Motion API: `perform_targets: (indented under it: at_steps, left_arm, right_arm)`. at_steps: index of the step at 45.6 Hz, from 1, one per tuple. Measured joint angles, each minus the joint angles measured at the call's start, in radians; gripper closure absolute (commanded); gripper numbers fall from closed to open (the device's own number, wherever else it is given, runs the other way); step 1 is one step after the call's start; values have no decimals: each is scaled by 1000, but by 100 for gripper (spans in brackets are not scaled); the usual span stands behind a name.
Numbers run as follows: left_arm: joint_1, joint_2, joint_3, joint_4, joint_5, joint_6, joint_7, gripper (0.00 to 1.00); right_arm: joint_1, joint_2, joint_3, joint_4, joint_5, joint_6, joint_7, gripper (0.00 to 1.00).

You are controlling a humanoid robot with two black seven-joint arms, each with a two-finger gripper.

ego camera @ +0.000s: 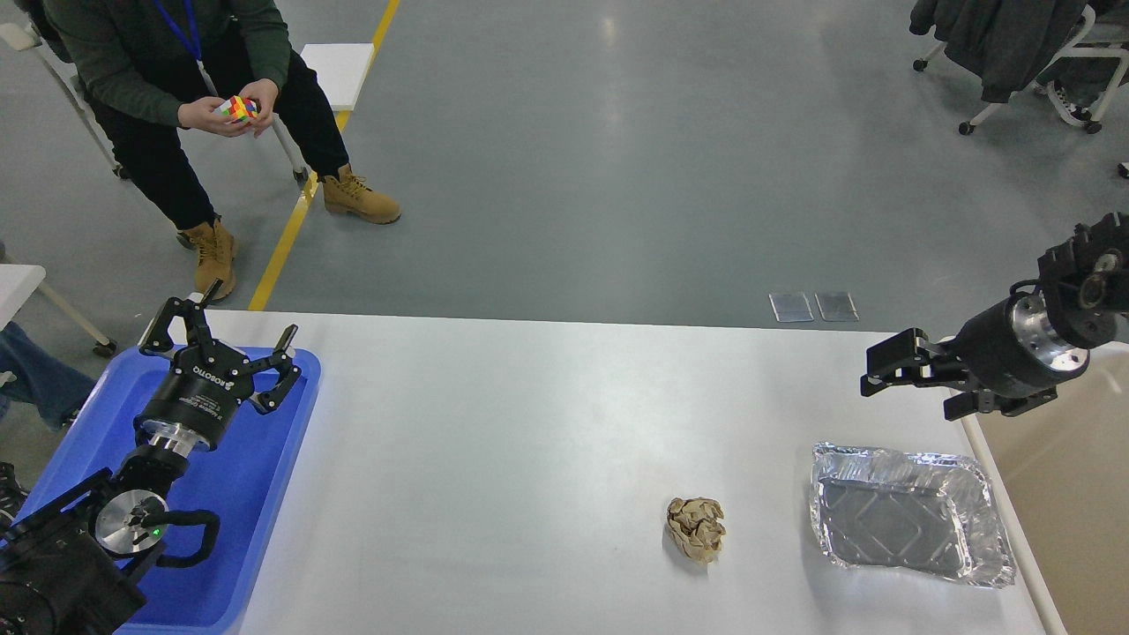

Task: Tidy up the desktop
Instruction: 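Lower the right gripper down beside the silver foil tray's edge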

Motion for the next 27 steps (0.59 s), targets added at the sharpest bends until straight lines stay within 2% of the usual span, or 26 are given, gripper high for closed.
perform_targets:
  at_steps: [14,27]
  left_arm:
    - [0,0,0,0,0,0,0,1]
    - [0,0,0,0,0,0,0,1]
  right_arm:
    - [-60,-73,4,-66,-11,-14,-1,0]
    - [-121,-163,9,-95,-218,-85,-1,0]
